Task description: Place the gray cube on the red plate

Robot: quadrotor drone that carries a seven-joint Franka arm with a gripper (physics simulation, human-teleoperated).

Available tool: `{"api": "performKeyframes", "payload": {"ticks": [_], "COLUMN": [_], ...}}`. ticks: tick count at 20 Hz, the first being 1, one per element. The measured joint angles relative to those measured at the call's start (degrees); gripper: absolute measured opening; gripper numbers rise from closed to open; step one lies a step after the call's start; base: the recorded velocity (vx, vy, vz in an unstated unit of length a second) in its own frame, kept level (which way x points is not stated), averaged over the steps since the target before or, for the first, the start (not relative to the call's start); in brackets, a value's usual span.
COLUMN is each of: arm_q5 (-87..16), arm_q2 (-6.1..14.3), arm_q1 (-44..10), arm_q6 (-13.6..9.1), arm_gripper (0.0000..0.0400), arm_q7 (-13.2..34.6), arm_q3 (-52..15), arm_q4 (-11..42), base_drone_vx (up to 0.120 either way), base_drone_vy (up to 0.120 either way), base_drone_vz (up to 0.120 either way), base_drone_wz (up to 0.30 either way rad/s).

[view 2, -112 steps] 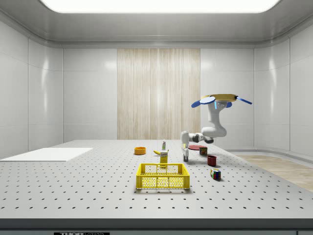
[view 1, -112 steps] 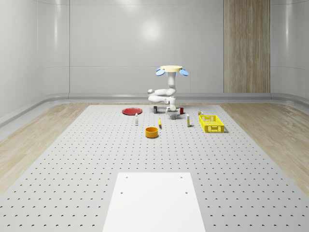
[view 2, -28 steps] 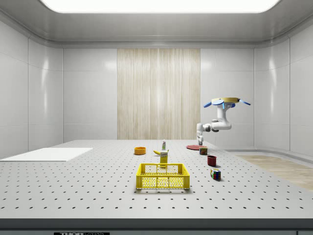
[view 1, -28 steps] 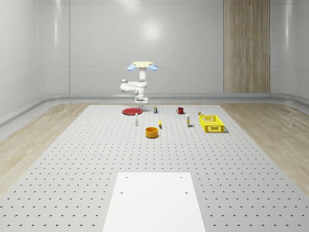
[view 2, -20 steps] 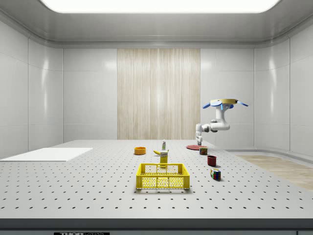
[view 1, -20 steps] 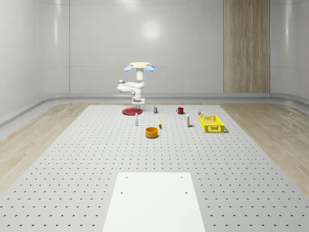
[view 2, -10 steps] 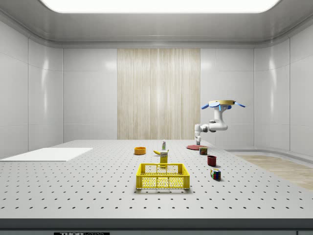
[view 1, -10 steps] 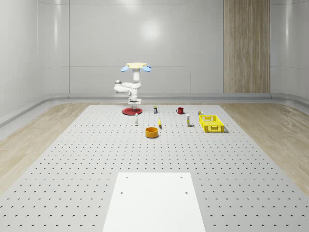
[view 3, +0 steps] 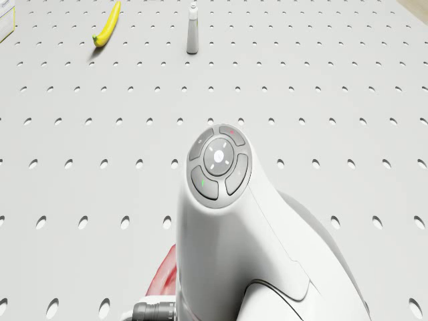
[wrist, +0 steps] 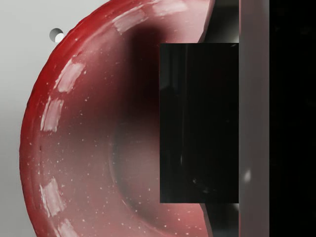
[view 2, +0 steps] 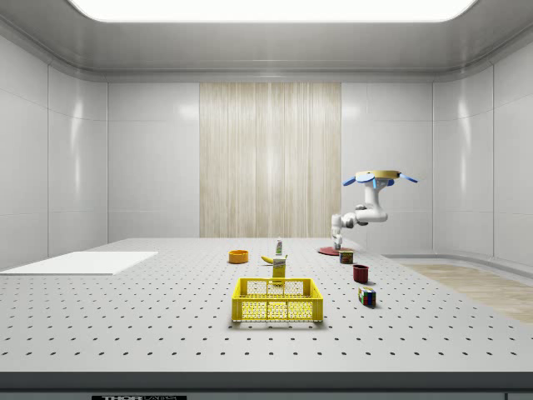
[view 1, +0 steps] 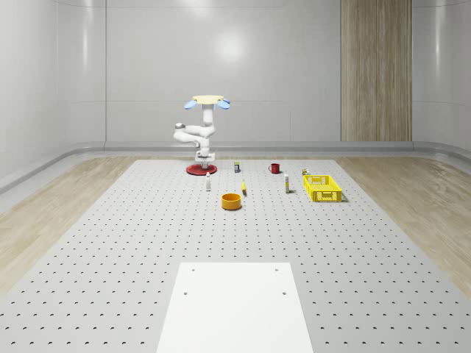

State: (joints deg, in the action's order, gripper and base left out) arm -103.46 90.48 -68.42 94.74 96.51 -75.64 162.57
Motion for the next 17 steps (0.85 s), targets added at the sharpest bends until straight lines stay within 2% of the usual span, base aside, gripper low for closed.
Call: {"api": "performKeyframes", "payload": {"ticks": [1,4,7,11,17], "arm_q5": [-0.43,-1.30,-0.71,1.80,5.46], "arm_q2": [-0.01,-0.07,-0.16,-0.27,-0.32], "arm_q1": [-0.08,-0.23,-0.08,0.38,0.83], "arm_q6": [0.15,0.41,0.09,-0.93,-2.16], "arm_gripper": [0.0250,0.0329,0.0367,0.0388,0.0397], "arm_q7": [0.01,0.02,-0.02,-0.08,-0.13], "arm_q3": [0.45,1.37,0.70,-1.99,-5.85], "arm_q4": [-0.10,-0.32,-0.15,0.43,1.04], "base_drone_vx": [0.000,0.000,0.000,0.000,0.000], "base_drone_vy": [0.000,0.000,0.000,0.000,0.000], "base_drone_vz": [0.000,0.000,0.000,0.000,0.000], "base_drone_wz": [0.000,0.000,0.000,0.000,0.000]}}
